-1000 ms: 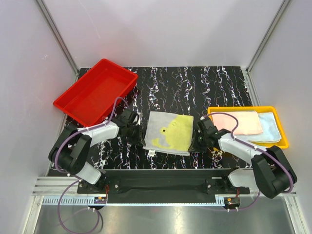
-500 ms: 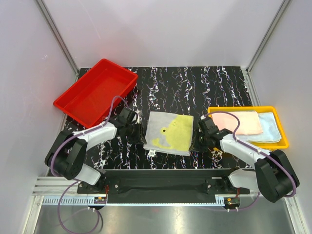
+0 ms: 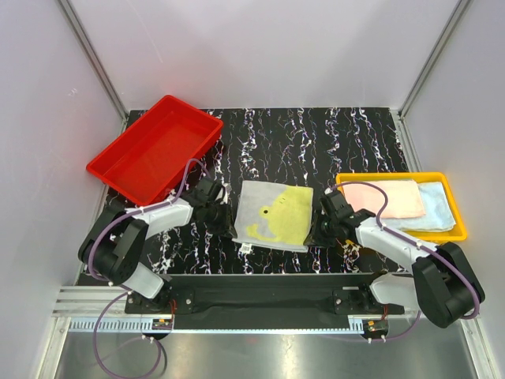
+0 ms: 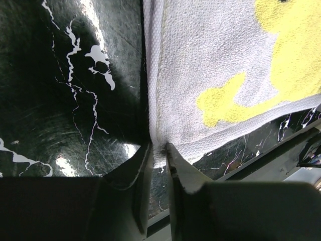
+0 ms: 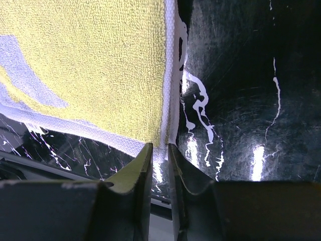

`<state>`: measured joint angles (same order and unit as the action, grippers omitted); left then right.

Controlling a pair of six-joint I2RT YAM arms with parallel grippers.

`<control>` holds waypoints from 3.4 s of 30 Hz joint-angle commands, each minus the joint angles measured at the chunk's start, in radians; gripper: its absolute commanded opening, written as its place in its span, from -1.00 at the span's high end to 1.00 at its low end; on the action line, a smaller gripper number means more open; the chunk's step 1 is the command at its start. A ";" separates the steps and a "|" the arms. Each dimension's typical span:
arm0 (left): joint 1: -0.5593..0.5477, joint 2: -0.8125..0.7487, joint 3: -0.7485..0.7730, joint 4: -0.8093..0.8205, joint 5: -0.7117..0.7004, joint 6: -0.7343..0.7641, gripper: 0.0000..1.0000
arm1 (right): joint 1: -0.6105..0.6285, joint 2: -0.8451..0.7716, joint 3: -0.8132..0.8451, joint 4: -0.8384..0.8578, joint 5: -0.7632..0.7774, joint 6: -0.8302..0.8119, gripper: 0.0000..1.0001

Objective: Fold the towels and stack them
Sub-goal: Fold the towel

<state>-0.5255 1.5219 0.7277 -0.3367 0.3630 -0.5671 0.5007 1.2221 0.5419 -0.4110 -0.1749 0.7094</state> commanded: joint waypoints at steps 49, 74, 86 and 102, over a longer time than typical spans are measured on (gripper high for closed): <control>-0.047 -0.048 0.093 -0.061 -0.024 -0.024 1.00 | 0.022 -0.085 0.110 -0.117 0.092 -0.022 1.00; -0.076 -0.052 -0.076 0.123 -0.050 -0.068 1.00 | 0.022 -0.110 -0.020 -0.126 0.132 0.044 1.00; -0.087 -0.086 0.039 -0.056 -0.183 -0.040 0.41 | 0.027 -0.125 -0.007 -0.158 0.129 0.042 0.44; -0.018 0.398 0.633 -0.119 0.022 0.159 0.37 | 0.027 0.077 0.136 -0.072 0.070 -0.073 0.61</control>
<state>-0.5789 1.7988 1.3003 -0.4519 0.3046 -0.4629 0.5186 1.2530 0.6651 -0.5026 -0.0994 0.6609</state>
